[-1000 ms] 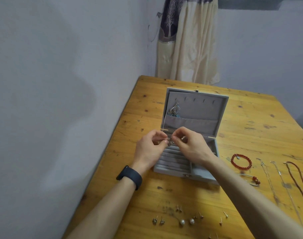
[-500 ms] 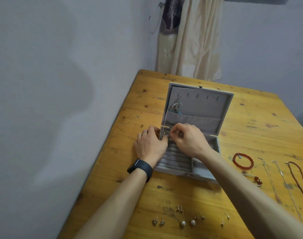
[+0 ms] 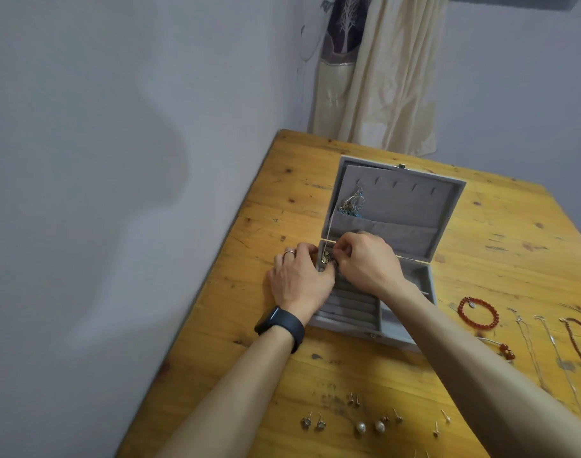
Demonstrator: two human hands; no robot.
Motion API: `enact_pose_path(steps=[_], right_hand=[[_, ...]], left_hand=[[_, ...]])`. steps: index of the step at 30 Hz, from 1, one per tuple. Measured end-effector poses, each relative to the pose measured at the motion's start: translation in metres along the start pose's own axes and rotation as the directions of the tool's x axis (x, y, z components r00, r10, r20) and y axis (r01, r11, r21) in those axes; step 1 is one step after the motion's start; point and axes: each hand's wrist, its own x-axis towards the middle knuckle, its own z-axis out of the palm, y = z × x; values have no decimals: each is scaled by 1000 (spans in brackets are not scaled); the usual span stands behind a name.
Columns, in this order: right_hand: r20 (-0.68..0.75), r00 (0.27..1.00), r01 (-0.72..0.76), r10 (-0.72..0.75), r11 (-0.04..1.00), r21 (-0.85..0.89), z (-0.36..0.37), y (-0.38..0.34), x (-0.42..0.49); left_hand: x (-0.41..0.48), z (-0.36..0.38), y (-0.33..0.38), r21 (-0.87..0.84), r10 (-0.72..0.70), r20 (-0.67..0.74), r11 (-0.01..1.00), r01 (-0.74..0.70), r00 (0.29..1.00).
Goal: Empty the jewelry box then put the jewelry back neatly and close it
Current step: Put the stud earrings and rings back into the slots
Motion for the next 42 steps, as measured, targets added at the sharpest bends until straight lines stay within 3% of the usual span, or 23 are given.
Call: enact_pose_path(steps=[9, 25, 32, 42], right_hand=[[124, 988, -94, 97, 995, -30, -12, -8, 6], [157, 971, -175, 180, 984, -45, -15, -9, 14], [93, 987, -135, 134, 991, 5, -11, -7, 10], [144, 984, -118, 109, 992, 56, -10, 3, 16]], left_hand=[[-1, 3, 5, -21, -69, -8, 997, 68, 998], [3, 0, 6, -66, -108, 31, 992, 110, 994], [4, 0, 5, -82, -117, 46, 989, 121, 992], [4, -2, 6, -83, -117, 49, 989, 121, 992]])
